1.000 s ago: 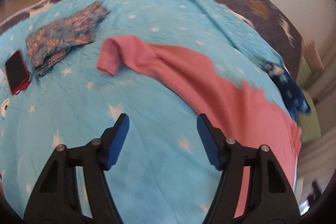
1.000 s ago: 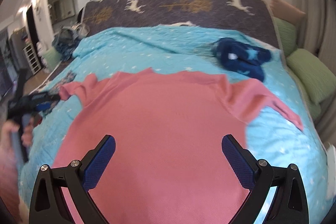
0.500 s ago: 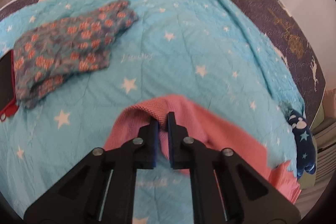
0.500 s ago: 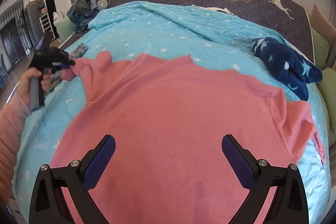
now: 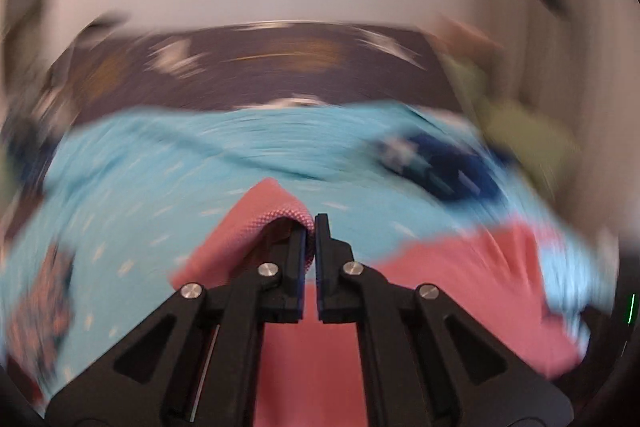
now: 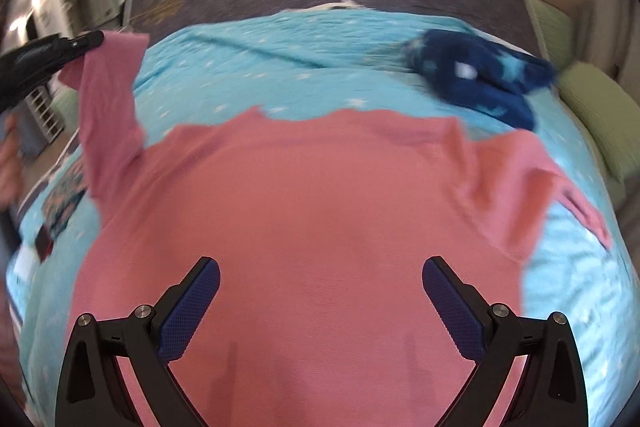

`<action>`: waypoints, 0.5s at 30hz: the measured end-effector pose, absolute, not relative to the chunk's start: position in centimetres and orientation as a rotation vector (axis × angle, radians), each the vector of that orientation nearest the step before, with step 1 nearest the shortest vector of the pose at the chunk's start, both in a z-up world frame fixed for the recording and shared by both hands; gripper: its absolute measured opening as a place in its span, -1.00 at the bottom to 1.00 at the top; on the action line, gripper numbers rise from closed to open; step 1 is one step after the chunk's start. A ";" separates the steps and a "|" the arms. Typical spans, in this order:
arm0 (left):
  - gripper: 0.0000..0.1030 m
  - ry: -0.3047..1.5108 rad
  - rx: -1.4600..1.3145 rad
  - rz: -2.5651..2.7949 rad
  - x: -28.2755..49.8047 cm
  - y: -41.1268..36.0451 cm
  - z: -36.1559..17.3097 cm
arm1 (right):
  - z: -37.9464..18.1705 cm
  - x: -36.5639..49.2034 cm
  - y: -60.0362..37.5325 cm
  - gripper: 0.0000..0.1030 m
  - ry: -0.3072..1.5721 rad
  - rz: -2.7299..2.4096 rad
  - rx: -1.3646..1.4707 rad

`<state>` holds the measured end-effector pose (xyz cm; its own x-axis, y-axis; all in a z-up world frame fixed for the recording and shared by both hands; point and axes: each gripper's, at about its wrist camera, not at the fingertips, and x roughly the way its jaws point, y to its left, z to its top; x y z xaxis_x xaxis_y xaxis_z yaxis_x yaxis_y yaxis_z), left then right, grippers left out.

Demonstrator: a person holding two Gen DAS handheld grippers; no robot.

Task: Fold small clothes
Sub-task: 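Grasp the pink sweater's sleeve cuff with the left gripper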

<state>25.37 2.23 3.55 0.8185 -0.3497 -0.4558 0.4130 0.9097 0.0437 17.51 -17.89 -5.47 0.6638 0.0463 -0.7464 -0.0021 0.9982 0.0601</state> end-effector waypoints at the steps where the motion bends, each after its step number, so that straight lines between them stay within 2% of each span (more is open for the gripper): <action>1: -0.88 0.461 0.236 -0.461 23.9 -0.8 2.4 | -5.3 17.2 -19.0 1.00 0.839 -0.003 0.071; 5: -0.81 0.511 0.582 -0.603 18.0 -8.9 -4.7 | -5.8 15.6 -23.6 1.00 0.863 -0.098 0.164; 8: -0.46 0.493 0.726 -0.587 14.8 -9.5 -7.6 | -6.9 14.9 -26.4 1.00 0.906 -0.128 0.217; 9: -0.32 0.497 0.733 -0.582 14.3 -9.0 -7.8 | -7.2 14.7 -27.0 1.00 0.912 -0.128 0.223; 15: 0.08 0.539 0.649 -0.346 14.2 -3.0 -6.4 | -6.4 14.9 -27.5 1.00 0.898 0.010 0.264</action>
